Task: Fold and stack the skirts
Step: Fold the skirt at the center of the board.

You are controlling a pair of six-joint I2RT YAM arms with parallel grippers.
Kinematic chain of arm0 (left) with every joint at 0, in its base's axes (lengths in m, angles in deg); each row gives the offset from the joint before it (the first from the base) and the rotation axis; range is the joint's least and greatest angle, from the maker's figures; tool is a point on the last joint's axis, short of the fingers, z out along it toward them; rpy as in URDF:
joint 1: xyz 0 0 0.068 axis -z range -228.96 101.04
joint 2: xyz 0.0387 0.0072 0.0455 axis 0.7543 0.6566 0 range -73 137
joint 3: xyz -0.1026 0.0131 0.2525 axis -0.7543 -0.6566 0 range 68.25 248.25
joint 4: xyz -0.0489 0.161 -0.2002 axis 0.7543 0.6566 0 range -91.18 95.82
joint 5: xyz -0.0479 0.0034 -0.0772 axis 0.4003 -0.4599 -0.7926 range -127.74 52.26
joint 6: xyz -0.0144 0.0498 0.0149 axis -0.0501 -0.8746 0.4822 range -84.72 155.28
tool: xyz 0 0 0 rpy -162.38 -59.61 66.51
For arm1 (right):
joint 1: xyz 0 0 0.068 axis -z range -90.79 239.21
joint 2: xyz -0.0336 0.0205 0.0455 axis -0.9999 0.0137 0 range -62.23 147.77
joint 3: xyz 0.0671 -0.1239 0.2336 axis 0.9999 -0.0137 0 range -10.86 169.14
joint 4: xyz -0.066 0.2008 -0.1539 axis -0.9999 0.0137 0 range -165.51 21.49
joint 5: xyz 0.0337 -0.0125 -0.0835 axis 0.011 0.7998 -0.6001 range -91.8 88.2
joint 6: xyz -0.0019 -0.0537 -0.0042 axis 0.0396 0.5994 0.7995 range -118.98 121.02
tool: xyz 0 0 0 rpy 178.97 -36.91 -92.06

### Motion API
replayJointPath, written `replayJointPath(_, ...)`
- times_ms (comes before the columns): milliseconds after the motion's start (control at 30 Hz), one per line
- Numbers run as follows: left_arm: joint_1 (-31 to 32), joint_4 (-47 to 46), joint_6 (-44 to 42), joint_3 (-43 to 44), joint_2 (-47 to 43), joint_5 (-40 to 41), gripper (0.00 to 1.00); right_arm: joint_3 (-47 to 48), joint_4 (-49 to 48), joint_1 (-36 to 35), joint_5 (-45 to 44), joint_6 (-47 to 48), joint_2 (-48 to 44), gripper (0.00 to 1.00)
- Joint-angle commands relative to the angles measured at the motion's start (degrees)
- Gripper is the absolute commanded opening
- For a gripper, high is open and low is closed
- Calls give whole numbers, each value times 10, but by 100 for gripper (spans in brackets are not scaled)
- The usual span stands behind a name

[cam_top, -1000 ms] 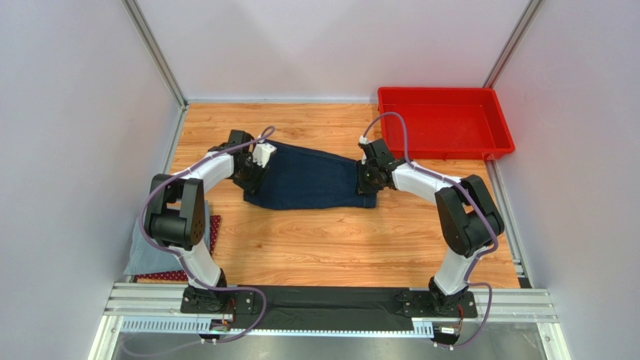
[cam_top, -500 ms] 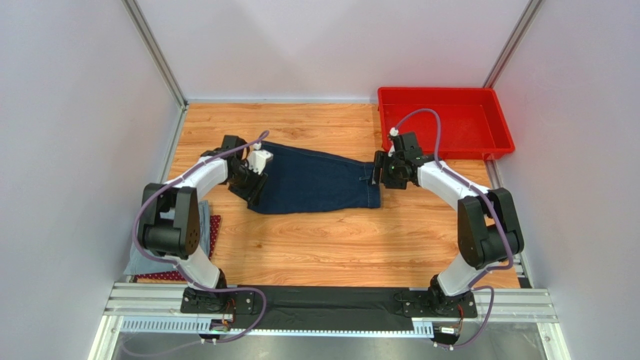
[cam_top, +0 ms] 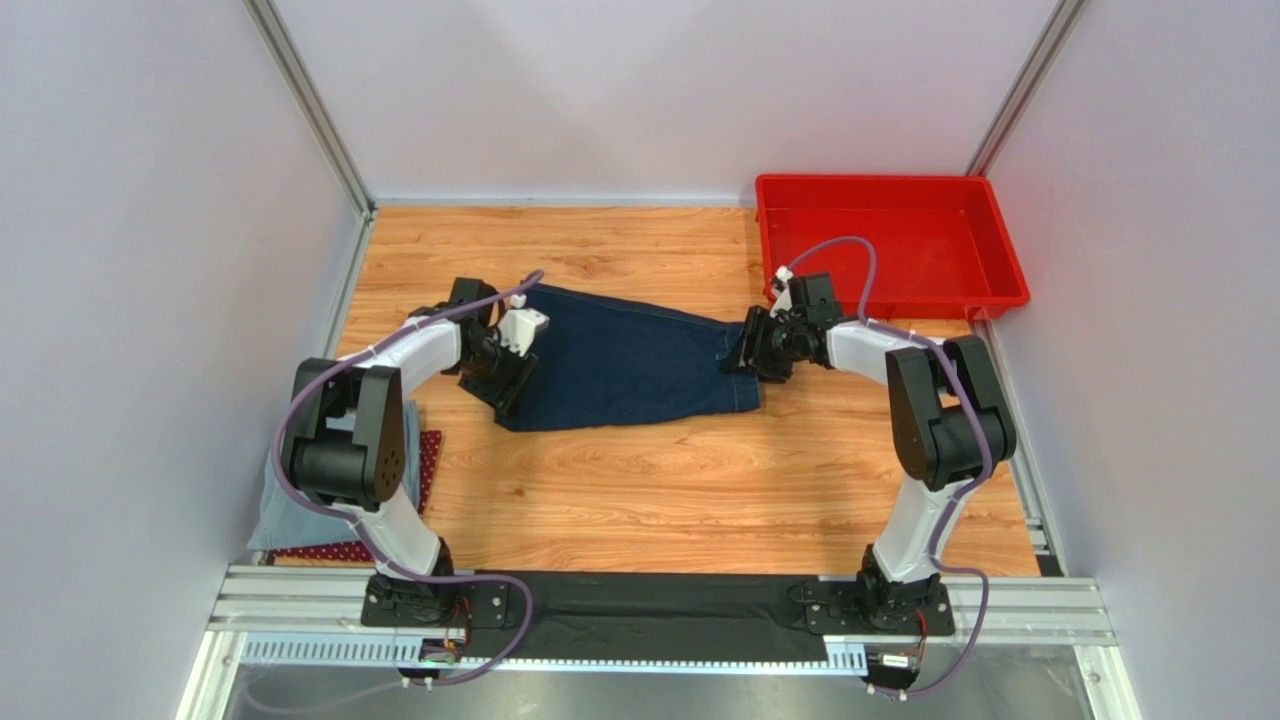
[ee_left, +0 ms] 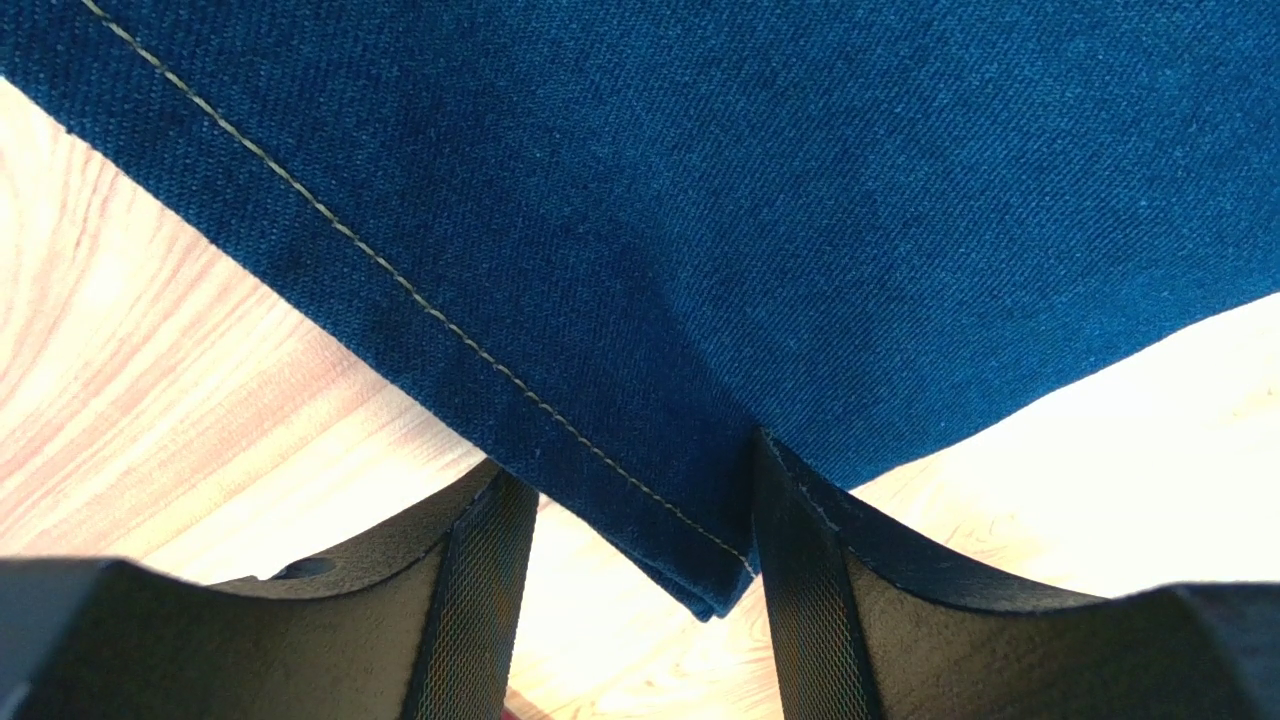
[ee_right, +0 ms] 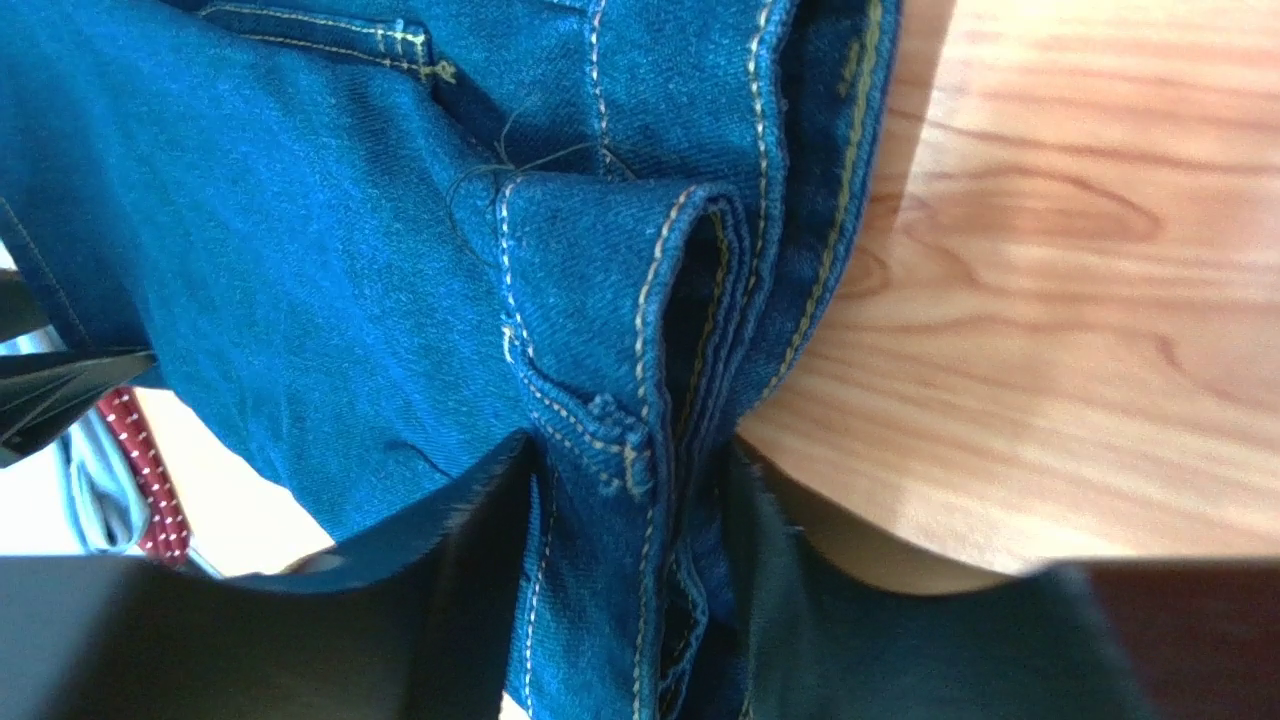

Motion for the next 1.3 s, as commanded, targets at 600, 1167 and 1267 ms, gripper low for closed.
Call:
replayJointPath(600, 142, 114, 21, 251, 60, -57, 70, 102, 203, -1, -36, 76, -78, 0)
replayJointPath(1167, 206, 109, 28, 289, 75, -48, 72, 216, 406, 0, -187, 190, -142, 0)
replayJointPath(1267, 168, 95, 24, 230, 33, -33, 72, 242, 427, -3, -224, 194, -151, 0)
